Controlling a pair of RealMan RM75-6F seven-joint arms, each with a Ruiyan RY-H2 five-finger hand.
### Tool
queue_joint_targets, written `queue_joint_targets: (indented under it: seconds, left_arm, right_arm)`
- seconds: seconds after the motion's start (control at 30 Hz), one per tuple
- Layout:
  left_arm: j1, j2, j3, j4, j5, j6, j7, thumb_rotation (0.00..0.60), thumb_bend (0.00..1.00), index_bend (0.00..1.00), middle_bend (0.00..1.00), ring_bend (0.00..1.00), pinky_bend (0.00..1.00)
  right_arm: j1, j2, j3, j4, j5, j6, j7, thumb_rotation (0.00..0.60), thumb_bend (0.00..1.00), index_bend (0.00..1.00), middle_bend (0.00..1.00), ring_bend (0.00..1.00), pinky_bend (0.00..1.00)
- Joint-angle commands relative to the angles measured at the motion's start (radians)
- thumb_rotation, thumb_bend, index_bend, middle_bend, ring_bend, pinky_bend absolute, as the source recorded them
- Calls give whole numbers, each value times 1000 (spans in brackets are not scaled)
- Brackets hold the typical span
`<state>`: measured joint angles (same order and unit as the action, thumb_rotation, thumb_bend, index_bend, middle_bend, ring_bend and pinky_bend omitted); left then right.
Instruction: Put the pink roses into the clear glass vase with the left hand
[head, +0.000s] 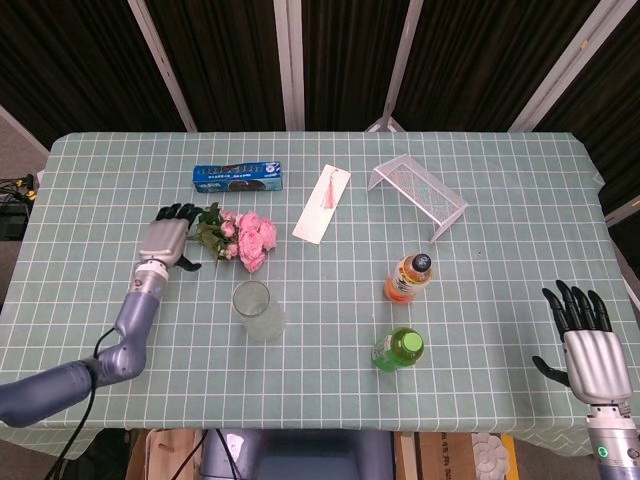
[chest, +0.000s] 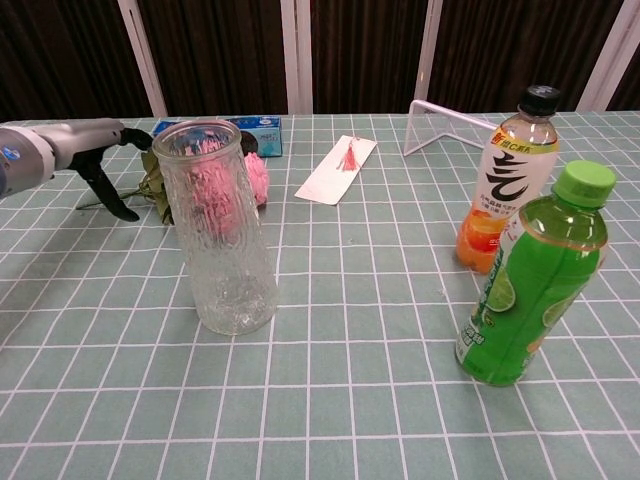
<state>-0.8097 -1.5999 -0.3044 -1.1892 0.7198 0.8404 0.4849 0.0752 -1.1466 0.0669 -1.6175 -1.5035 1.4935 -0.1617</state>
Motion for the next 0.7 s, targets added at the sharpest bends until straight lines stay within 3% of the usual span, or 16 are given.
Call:
queue_joint_targets:
  seconds: [0.03,0.23,0.53,0.7]
  left_arm:
    - [-23,-46,2,48,17,19,-18,600,106,131,46,0,0]
    - [-48,-120,-10,126,86,52,-83,600,107,139,52,0,0]
    - [-80,-181,0,185,103,35,-66,600,109,163,89,0,0]
    - [-94,-211,3,209,101,24,-53,600,194,204,197,26,1]
  right_arm:
    - [0,0,0,0,1,0,0,600,155,99,36,12,0]
    - [2,-4,1,3,3,-3,-3,600,155,99,36,12,0]
    - [4,-7,0,5,5,-8,-9,600,155,99,36,12,0]
    - [4,-8,1,6,7,-7,-8,600,155,99,36,12,0]
